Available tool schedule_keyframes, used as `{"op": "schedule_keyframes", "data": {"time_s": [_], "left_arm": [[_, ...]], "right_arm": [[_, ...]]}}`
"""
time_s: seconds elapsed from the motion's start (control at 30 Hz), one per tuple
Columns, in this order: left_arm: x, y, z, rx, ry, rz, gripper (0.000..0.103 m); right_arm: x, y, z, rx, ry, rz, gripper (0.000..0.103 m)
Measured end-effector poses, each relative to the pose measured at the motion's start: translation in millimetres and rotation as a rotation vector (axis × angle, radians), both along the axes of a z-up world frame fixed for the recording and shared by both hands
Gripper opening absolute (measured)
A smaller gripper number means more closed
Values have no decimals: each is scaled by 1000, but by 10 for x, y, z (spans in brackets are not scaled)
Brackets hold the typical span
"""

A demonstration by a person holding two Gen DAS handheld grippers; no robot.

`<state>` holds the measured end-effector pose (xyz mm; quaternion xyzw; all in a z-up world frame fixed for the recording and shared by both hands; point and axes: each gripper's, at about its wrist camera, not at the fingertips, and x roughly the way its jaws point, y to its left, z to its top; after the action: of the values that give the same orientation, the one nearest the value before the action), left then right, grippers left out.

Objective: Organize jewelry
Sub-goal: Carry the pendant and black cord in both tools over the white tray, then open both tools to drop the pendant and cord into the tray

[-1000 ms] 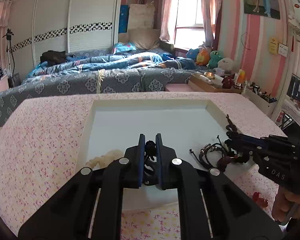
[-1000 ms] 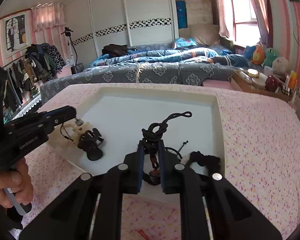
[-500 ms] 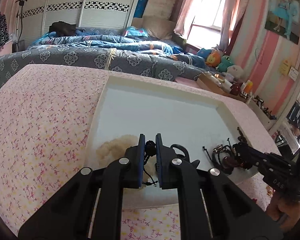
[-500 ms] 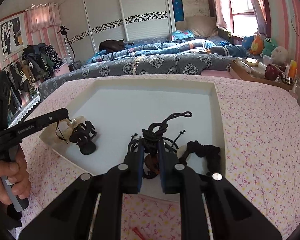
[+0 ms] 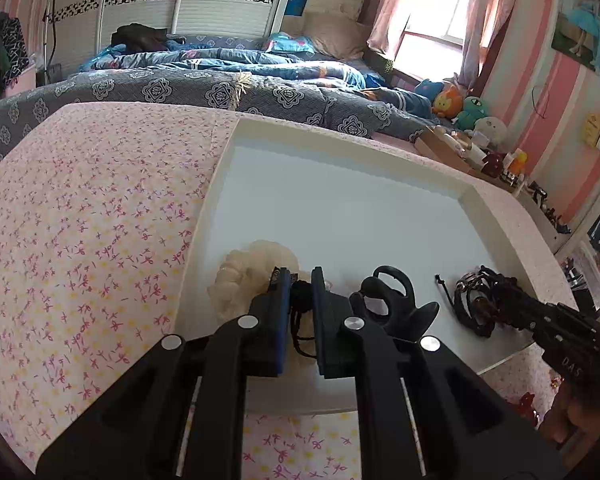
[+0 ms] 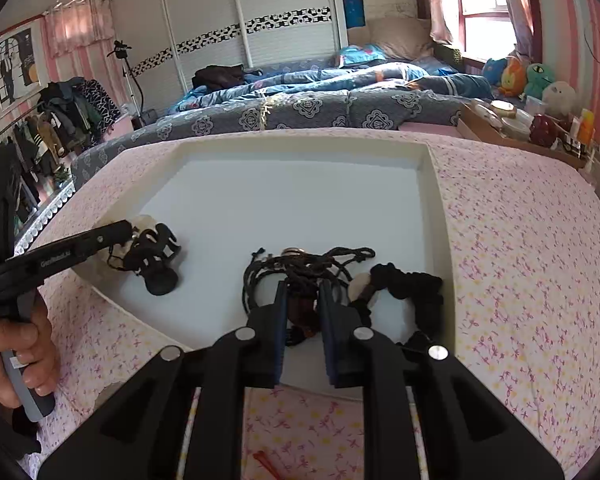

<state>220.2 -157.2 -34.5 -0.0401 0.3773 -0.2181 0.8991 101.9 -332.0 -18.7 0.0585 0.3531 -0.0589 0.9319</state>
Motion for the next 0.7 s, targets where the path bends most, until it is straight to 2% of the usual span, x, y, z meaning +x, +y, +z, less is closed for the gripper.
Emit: {"op": "schedule_keyframes", "data": {"time_s": [0.03,0.07,0.1,0.17,0.2,0.43,0.6,0.7], "left_arm": [[-1,-7,3,2,1,0,9],[-2,-6,7,-3,4,2,16],[-6,15,24,-18,5,5,29],[-22,74,86,-58,-9,11,42],[-30,94,125,-68,-21,16,45],[-92,246,334,-119,-84,62,53],[-172,183,467,-70,-114,63,53],[-318,165,738,-35,-198,65,53]], "right_arm": [[-4,-6,2,4,-2,-1,17],[-9,-13,9,8,-6,-2,18],[-16,-15,17,11,-11,-2,29],[-50,-28,64,13,-38,-8,44],[-66,-33,79,14,-46,-9,44],[-218,-199,279,47,-140,-62,44],[-296,-434,425,109,-166,-107,44],[-313,-454,565,118,-171,-90,44]]}}
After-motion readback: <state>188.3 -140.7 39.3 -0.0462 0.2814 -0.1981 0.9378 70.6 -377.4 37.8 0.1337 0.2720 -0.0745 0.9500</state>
